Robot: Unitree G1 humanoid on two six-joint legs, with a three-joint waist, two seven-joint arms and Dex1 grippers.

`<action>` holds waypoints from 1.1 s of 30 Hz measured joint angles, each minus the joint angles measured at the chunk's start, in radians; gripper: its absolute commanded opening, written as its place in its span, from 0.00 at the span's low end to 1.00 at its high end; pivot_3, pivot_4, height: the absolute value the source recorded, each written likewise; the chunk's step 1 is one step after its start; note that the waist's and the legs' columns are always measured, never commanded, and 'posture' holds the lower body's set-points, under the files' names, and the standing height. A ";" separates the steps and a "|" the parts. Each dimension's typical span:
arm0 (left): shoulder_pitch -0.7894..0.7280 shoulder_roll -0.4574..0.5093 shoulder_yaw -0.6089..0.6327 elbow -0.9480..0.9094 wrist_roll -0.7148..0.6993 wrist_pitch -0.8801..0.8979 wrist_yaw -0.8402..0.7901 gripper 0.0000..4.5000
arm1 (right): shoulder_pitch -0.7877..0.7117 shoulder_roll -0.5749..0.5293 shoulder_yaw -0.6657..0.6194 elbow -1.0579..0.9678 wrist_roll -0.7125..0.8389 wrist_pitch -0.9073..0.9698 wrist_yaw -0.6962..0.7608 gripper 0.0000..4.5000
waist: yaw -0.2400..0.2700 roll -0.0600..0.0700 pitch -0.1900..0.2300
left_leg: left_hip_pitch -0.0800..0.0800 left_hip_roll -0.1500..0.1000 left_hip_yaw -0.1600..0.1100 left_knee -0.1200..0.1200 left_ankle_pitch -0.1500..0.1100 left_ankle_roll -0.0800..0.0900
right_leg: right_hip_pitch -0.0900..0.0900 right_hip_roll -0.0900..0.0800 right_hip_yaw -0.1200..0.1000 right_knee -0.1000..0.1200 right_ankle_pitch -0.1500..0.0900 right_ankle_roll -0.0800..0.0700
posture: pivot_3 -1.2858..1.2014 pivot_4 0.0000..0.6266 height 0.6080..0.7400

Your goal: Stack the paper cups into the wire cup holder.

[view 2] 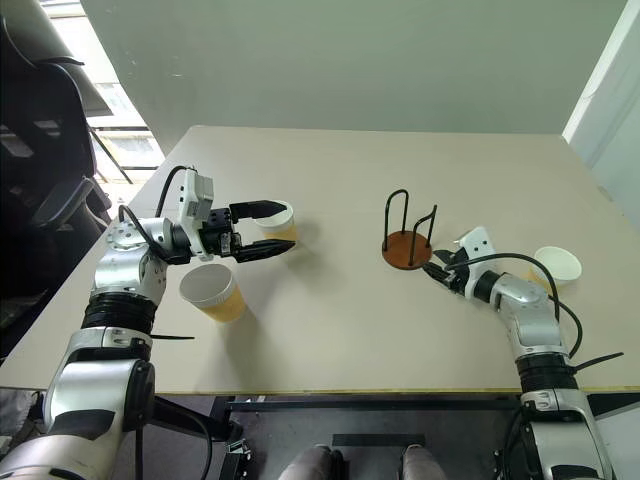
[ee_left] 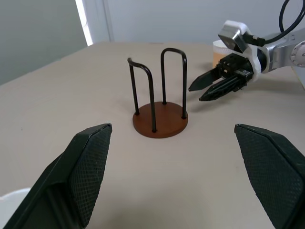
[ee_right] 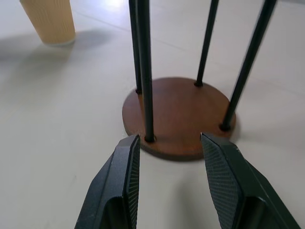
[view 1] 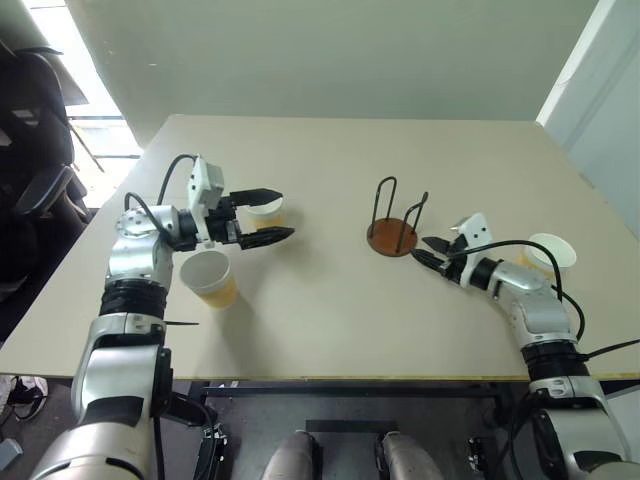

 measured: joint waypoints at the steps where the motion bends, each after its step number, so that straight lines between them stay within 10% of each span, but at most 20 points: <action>1: -0.001 0.000 0.000 0.000 0.000 0.000 -0.001 0.98 | -0.006 0.007 0.005 0.001 -0.002 -0.003 -0.003 0.44 | 0.000 0.000 0.000 | 0.000 0.000 0.000 0.000 0.000 0.000 | 0.000 0.000 0.000 0.000 0.000 0.000 | 0.52 0.24 1.00; 33: -0.005 0.002 0.001 0.032 0.018 -0.007 -0.003 0.99 | -0.143 0.078 0.039 0.193 -0.051 -0.123 -0.036 0.40 | 0.000 0.000 0.000 | -0.001 0.000 0.000 -0.001 0.000 0.000 | -0.002 0.000 0.000 0.000 -0.001 -0.001 | 0.52 0.24 1.00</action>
